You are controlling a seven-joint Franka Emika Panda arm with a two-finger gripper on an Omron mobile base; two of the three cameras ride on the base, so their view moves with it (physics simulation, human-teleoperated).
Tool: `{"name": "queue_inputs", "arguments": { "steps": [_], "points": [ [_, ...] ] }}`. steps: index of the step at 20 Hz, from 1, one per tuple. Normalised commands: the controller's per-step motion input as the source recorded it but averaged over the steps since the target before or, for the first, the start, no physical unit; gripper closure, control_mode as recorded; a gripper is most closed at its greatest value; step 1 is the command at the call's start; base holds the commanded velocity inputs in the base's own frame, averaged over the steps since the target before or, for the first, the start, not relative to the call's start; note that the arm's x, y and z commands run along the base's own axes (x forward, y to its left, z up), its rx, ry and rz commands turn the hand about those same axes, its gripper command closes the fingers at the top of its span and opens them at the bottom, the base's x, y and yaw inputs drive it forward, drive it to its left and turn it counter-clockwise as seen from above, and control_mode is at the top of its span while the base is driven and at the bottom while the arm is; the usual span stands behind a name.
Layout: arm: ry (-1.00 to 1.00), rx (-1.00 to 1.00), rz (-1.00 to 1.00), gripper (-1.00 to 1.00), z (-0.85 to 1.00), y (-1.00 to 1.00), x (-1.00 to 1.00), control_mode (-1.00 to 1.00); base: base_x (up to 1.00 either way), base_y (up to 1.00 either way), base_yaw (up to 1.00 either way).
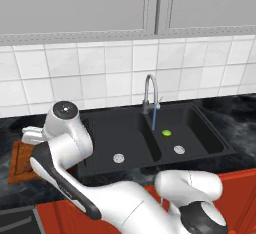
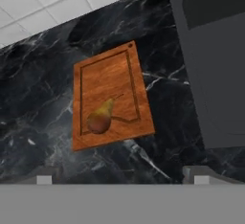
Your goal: Pick the kiwi, pear from the sink and place them on the cutting board to airdry. Then turn off the sink faucet.
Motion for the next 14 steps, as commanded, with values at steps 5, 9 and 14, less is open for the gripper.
{"name": "queue_inputs", "arguments": {
  "steps": [5,9,14],
  "points": [
    [-0.15,0.03,0.13,-1.0,0.52,-0.96,-0.71,-1.0,0.0,0.0,0.0],
    [-0.1,-0.01,0.11,-1.0,0.54,-0.83,-0.79,-1.0,0.0,0.0,0.0],
    [-0.04,-0.12,0.09,-1.0,0.59,-0.75,-0.86,-1.0,0.0,0.0,0.0]
  ]
}}
